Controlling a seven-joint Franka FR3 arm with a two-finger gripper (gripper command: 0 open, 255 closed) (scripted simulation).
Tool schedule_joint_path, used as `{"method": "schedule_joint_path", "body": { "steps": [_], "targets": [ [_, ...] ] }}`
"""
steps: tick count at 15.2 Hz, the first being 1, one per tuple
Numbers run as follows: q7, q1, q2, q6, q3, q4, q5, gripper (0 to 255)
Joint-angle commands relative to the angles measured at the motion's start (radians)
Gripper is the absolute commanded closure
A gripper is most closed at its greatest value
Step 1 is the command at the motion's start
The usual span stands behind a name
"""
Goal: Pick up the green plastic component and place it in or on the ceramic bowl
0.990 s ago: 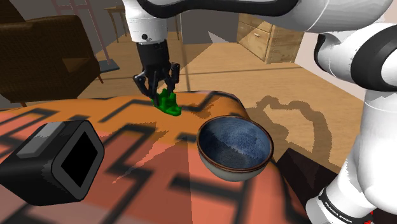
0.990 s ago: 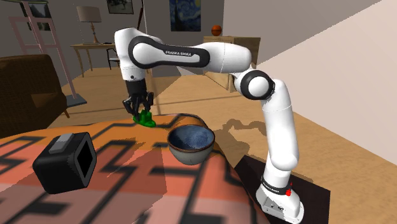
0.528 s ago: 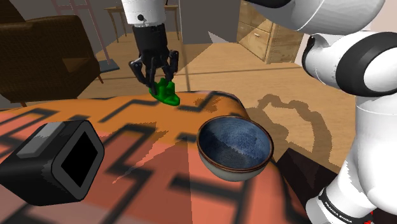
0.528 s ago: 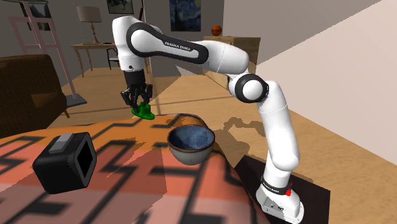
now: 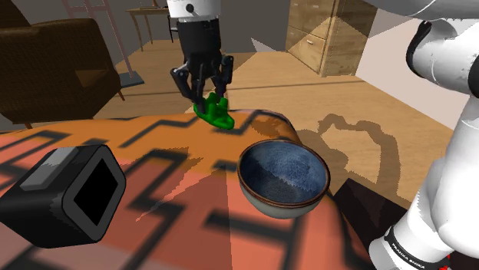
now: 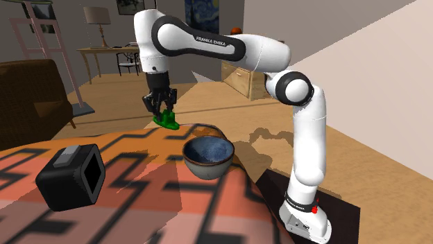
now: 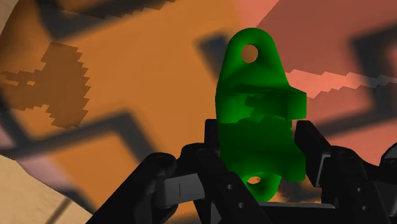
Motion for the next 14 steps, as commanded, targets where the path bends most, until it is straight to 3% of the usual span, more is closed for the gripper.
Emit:
{"method": "schedule_joint_path", "body": {
  "steps": [1, 7, 14],
  "targets": [
    [-0.009, -0.026, -0.105, 0.038, 0.000, -0.135, 0.047, 255],
    [-0.040, -0.044, -0.381, 0.081, -0.023, -0.427, 0.165, 255],
    [-0.058, -0.016, -0.620, 0.079, -0.054, -0.648, 0.251, 255]
  ]
}}
